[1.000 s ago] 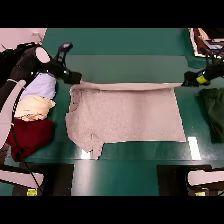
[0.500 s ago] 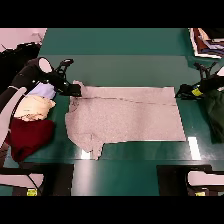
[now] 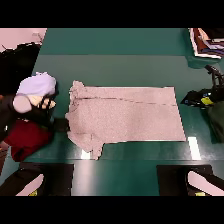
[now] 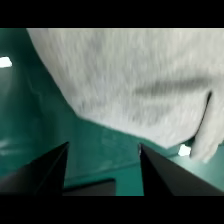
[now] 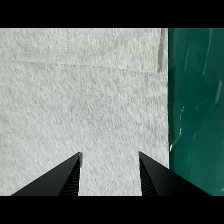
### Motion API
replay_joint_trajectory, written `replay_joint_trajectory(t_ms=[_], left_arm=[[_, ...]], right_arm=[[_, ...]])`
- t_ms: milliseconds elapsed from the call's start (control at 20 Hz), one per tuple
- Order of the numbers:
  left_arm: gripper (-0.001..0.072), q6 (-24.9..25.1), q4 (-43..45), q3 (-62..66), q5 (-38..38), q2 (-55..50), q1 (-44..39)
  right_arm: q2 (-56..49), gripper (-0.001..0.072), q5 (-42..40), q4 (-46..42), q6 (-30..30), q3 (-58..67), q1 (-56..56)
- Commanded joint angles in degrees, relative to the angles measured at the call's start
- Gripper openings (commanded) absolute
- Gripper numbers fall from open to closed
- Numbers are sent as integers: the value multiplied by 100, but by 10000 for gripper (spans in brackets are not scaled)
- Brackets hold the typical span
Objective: Fold the shirts.
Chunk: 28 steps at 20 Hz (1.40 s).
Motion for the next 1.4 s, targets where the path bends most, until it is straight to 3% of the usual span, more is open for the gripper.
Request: replay_joint_trajectory(t_ms=[0, 400, 700, 750, 800, 850, 1150, 1250, 1350], left_arm=[[500, -485, -717, -1270, 68, 911, -4], [499, -151, -1904, -2162, 1567, 901, -4], [497, -184, -1873, -2299, 1985, 901, -389], [413, -181, -1860, -2291, 1950, 901, -387], [106, -153, -1851, -2275, 1956, 903, -389], [31, -160, -1849, -2262, 2009, 909, -387], [22, -83, -1847, -1932, 2031, 914, -389], [22, -2, -1847, -1849, 2022, 911, -389], [22, 111, -1851, -1744, 1908, 914, -389]], right_arm=[[409, 408, -81, 39, 7, -162, 2], [470, 408, -63, 605, 9, -164, 26], [470, 407, 35, 597, 13, -164, 26], [470, 408, 129, 566, 11, -166, 15], [470, 408, 256, 518, 11, -170, -46], [474, 408, 393, 481, 11, -203, -146], [1303, 412, 555, -595, 11, -1851, -1427], [1469, 605, 566, -603, -13, -2428, -2127], [1517, 594, 533, -428, -254, -2824, -2618]])
